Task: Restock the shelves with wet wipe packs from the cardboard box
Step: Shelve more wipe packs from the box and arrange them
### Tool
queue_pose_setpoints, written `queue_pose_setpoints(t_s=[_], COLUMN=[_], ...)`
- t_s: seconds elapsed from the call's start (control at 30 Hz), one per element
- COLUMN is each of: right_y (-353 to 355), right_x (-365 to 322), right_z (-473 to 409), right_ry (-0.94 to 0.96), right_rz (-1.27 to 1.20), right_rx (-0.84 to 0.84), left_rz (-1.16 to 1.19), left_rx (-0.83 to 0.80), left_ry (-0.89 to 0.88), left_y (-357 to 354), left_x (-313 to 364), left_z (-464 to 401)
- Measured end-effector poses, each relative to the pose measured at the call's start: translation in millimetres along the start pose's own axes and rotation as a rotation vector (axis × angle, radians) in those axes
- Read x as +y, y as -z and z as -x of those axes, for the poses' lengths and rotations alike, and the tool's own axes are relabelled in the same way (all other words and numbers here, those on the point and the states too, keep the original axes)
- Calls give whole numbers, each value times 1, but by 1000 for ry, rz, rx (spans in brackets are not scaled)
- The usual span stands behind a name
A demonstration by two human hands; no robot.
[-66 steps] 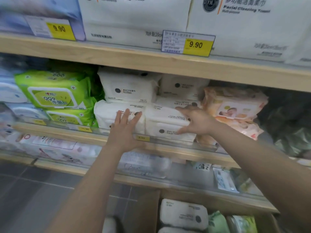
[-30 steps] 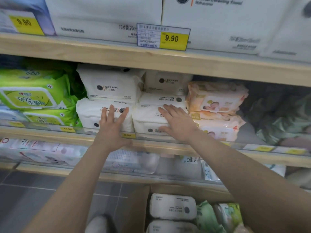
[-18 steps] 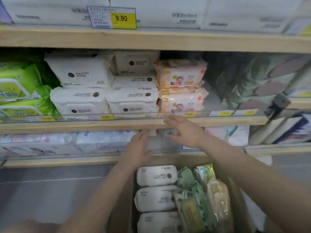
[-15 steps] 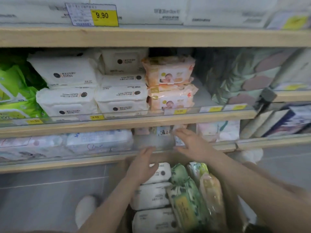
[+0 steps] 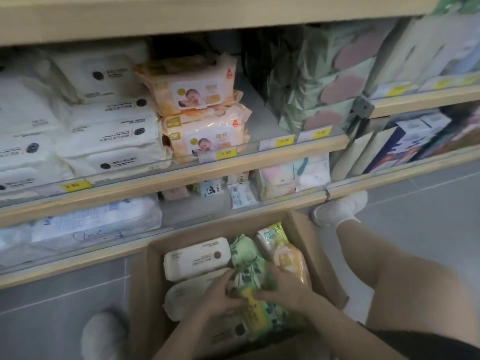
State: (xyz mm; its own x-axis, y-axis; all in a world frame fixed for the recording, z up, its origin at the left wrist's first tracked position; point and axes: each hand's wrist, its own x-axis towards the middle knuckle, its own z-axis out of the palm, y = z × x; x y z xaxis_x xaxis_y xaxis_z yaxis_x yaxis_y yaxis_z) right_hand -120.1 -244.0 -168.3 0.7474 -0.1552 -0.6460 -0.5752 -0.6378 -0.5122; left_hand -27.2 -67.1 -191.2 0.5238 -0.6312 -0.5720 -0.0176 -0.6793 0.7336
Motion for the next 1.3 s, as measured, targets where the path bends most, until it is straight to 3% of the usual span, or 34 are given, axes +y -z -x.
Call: queue_pose_setpoints(t_s=[0.07, 0.27, 0.5, 0.7, 0.9, 1.13, 1.2, 1.3], right_y=[-11, -17, 32, 67, 80, 99, 104, 117], right_x=[-3, -7, -51, -85, -88, -40, -24, 2], right_z=[-6, -12, -2, 14, 33, 46, 50, 61], right_ry=[-22, -12, 226, 366, 441, 400, 375, 305], right_rz=[29, -27, 18, -52, -110, -229, -182, -296], right_rx=[-52, 41, 131, 170, 165, 170, 204, 200], left_rz=[51, 250, 484, 629, 576, 466, 490, 490], left_rx=[8, 40, 11, 161, 172, 203, 165, 86], left_ry=[11, 56, 27, -51, -115, -216, -219, -215], left_y=[-2, -6, 31, 68, 82, 55, 43, 21], left_x=[-4, -8, 17, 39, 53, 89, 97, 115], left_z=[-4, -5, 13, 37, 51, 30, 19, 4])
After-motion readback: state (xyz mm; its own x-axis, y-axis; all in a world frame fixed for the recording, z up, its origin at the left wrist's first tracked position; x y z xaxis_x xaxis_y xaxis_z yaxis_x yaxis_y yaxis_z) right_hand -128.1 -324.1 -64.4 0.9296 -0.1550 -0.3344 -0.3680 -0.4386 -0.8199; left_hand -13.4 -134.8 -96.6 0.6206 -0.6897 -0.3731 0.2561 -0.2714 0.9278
